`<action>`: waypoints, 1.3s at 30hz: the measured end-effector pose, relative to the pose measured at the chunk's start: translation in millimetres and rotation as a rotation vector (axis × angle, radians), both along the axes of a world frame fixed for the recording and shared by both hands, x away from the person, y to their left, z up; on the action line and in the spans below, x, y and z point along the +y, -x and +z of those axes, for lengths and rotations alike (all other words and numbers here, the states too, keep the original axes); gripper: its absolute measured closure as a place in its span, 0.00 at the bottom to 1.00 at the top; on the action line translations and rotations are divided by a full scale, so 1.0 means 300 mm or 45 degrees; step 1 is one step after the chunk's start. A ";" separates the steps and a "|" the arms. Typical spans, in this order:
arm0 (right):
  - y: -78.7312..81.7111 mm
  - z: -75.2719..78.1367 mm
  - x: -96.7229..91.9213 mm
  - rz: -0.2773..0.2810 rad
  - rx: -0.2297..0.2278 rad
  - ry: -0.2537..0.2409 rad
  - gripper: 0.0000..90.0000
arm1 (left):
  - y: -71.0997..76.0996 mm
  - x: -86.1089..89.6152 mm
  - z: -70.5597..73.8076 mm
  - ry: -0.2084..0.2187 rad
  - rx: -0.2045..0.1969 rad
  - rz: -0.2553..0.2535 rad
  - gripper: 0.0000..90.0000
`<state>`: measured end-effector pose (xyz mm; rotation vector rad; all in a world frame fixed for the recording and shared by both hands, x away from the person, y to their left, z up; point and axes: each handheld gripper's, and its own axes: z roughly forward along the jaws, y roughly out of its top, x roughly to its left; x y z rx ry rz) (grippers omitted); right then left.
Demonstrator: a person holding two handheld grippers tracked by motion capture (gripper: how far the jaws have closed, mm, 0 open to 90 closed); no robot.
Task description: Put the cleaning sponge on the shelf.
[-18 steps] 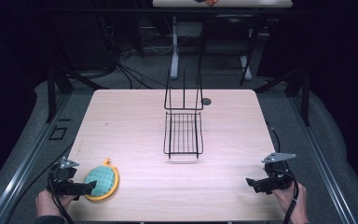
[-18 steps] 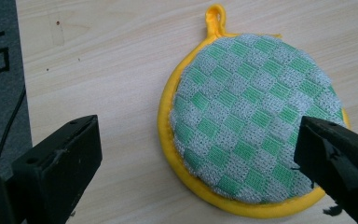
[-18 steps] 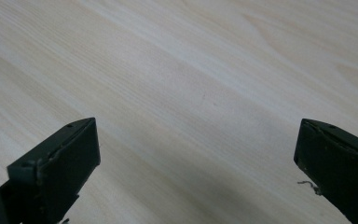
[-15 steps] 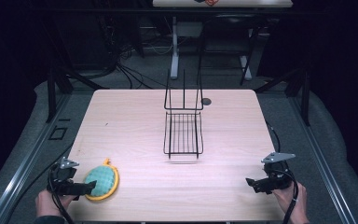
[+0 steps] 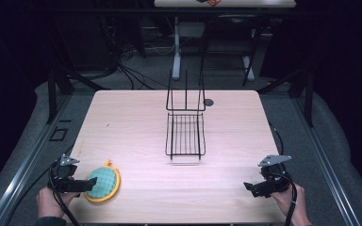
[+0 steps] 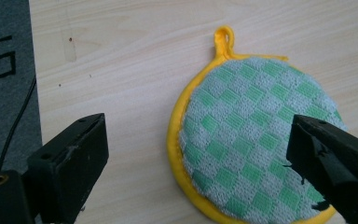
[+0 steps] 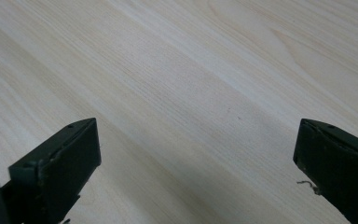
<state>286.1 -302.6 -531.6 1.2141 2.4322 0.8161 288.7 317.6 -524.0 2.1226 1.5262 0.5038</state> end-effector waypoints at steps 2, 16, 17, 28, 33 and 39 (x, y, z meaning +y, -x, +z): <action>0.001 -0.001 0.004 0.010 0.008 -0.006 0.01 | -0.011 -0.002 -0.001 0.002 -0.001 0.004 0.08; 0.011 0.009 0.022 0.030 0.014 -0.025 0.05 | -0.050 -0.007 -0.053 0.055 0.097 -0.014 0.45; 0.011 0.006 0.025 0.035 0.012 -0.016 0.06 | -0.050 -0.005 -0.056 0.062 0.100 -0.013 0.47; 0.012 0.001 0.031 0.044 0.035 -0.018 0.11 | -0.048 -0.019 -0.067 0.087 0.131 -0.007 0.71; 0.011 0.004 0.036 0.042 0.028 0.004 0.14 | -0.049 -0.031 -0.064 0.029 0.123 -0.018 0.84; 0.012 0.009 0.034 0.035 0.026 0.010 0.15 | -0.046 -0.059 -0.058 -0.057 0.089 -0.012 0.93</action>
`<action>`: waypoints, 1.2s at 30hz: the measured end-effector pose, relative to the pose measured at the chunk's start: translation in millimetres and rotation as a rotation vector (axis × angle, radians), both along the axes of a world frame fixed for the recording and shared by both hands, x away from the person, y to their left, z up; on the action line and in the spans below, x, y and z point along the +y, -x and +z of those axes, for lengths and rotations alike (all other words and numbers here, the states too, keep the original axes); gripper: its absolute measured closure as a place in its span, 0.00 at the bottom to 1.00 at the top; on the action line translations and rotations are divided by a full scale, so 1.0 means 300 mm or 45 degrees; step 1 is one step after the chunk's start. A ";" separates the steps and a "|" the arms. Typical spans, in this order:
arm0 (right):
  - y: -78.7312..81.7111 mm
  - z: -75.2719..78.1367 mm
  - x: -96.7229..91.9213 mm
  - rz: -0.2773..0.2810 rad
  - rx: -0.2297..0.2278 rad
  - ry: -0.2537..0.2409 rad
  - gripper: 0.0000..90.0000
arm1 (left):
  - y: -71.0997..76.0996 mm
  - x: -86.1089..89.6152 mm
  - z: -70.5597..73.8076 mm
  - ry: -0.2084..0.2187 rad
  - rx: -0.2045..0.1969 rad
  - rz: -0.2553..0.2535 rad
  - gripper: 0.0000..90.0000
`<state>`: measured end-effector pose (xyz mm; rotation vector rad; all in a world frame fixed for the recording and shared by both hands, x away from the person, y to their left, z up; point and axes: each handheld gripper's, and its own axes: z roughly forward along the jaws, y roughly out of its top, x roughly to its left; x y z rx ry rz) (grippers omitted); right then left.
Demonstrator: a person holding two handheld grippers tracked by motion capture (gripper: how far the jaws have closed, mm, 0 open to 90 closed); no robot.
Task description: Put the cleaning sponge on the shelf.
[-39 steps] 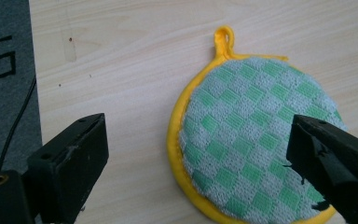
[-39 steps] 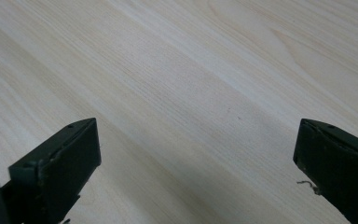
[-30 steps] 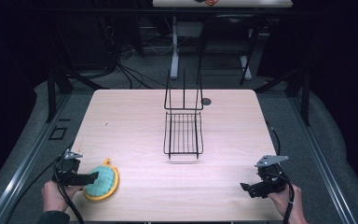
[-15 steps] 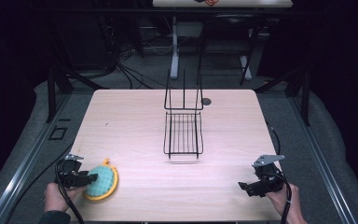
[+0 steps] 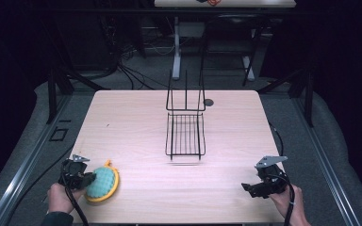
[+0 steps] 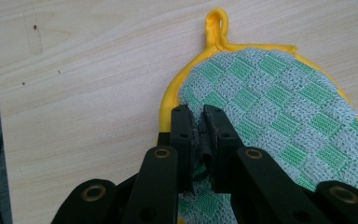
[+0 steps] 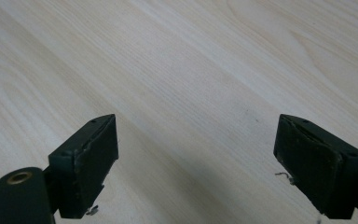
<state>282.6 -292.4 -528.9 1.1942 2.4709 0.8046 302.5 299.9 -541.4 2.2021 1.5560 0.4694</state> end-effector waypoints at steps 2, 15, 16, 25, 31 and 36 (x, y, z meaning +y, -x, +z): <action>-0.003 0.002 0.001 0.005 0.001 -0.002 0.15 | 0.002 -0.004 0.002 -0.008 -0.016 0.000 0.94; -0.015 -0.002 0.000 0.016 -0.001 -0.023 0.15 | 0.041 -0.006 0.060 -0.031 -0.129 -0.015 0.98; -0.016 -0.001 -0.001 0.015 0.001 -0.025 0.15 | 0.042 -0.009 0.064 -0.029 -0.136 -0.017 0.98; -0.017 -0.002 0.003 0.019 0.004 -0.022 0.15 | 0.066 -0.032 0.124 -0.018 -0.236 -0.039 0.98; -0.018 -0.005 0.001 0.021 0.012 -0.017 0.15 | 0.076 -0.047 0.154 -0.019 -0.274 -0.064 0.98; -0.020 -0.006 -0.002 0.012 0.018 -0.051 0.15 | 0.079 -0.064 0.177 -0.015 -0.310 -0.079 0.98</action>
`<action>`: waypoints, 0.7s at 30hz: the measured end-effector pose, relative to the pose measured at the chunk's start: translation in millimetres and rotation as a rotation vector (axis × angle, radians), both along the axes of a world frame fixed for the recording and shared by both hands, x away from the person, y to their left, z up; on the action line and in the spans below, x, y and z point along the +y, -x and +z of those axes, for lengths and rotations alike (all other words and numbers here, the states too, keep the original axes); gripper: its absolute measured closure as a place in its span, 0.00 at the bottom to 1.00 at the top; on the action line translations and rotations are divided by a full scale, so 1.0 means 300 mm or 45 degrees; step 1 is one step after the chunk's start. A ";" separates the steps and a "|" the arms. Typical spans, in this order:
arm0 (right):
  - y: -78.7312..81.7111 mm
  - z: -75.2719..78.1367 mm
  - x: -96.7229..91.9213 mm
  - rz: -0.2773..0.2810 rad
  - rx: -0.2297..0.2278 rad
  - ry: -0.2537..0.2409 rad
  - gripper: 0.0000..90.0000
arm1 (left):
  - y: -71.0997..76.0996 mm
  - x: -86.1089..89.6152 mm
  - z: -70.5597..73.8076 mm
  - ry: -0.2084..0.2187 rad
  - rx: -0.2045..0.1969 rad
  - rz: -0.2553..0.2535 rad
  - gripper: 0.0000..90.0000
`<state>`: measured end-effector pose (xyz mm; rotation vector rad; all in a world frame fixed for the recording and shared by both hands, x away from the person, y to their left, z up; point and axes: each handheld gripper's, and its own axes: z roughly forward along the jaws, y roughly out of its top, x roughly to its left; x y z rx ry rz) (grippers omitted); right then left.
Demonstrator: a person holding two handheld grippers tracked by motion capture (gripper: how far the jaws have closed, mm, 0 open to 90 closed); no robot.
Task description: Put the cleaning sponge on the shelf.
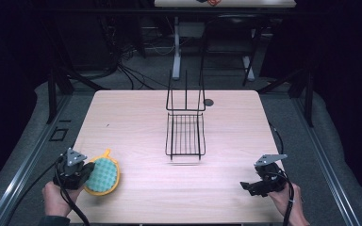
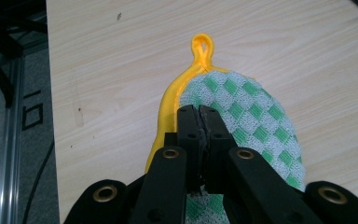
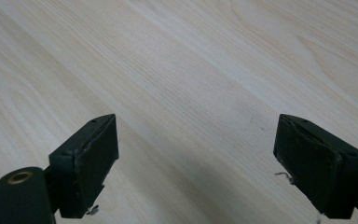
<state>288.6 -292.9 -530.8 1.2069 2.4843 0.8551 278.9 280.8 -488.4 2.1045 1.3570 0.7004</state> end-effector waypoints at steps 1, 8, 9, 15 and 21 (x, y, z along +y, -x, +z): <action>-0.001 0.001 -0.002 0.002 0.000 -0.015 0.15 | -0.001 -0.003 0.004 0.004 -0.004 0.001 0.98; -0.001 0.004 -0.005 -0.028 -0.008 -0.013 0.15 | -0.008 -0.023 0.026 -0.002 -0.036 -0.022 0.98; -0.002 0.003 -0.006 -0.027 -0.007 -0.012 0.15 | -0.011 -0.026 0.034 0.010 -0.049 -0.024 0.98; -0.004 0.001 -0.004 -0.017 -0.014 -0.003 0.15 | -0.016 -0.034 0.049 0.016 -0.059 -0.036 0.98; -0.004 0.001 -0.001 -0.020 -0.015 -0.001 0.15 | -0.023 -0.054 0.081 0.054 -0.088 -0.065 0.98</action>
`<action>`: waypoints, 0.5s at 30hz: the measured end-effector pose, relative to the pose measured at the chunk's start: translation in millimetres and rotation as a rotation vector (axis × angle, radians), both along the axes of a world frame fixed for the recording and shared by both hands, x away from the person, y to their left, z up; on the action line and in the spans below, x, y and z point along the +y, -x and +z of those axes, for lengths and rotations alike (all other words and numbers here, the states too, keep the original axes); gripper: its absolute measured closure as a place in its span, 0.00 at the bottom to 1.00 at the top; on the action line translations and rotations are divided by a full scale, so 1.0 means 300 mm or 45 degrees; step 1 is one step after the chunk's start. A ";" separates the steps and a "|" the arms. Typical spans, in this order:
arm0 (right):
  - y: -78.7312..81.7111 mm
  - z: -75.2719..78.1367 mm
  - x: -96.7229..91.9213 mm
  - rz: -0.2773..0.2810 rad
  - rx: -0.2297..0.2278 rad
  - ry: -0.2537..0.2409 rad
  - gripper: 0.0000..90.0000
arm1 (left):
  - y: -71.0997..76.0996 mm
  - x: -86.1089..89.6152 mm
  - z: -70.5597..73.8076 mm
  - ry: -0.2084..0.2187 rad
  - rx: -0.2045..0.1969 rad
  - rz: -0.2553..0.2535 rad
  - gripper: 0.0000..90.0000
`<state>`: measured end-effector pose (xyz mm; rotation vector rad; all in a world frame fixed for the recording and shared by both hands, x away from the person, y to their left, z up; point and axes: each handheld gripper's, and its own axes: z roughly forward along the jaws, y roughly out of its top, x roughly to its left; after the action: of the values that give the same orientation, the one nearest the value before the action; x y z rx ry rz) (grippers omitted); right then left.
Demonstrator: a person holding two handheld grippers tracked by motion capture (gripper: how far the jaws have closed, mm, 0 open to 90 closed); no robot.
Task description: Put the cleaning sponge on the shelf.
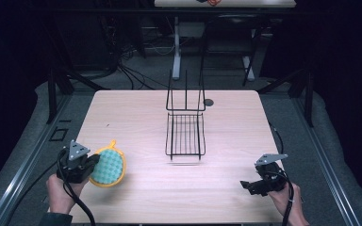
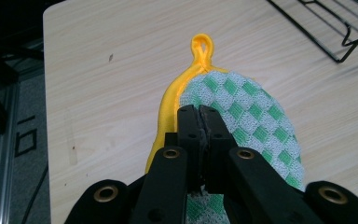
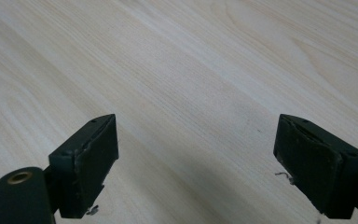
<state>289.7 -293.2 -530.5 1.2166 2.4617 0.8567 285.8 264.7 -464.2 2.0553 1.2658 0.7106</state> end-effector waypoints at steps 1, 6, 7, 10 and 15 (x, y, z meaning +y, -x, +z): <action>0.000 0.000 0.000 0.000 0.000 0.000 0.15 | -0.003 -0.004 0.003 0.000 -0.005 -0.008 0.98; -0.001 -0.004 -0.003 -0.009 0.009 0.008 0.14 | -0.023 -0.024 0.009 0.024 -0.003 -0.040 0.98; -0.002 -0.005 -0.004 -0.010 0.010 0.006 0.14 | -0.027 -0.027 0.011 0.022 0.002 -0.047 0.98; -0.001 -0.004 -0.005 -0.017 0.008 0.003 0.14 | -0.036 -0.039 0.018 0.028 -0.006 -0.058 0.98; 0.005 0.003 -0.004 -0.014 -0.009 0.013 0.14 | -0.049 -0.055 0.036 0.025 -0.011 -0.084 0.98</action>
<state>288.1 -294.5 -529.5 1.2204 2.4482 0.8435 300.6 248.3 -453.5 2.0661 1.1899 0.6733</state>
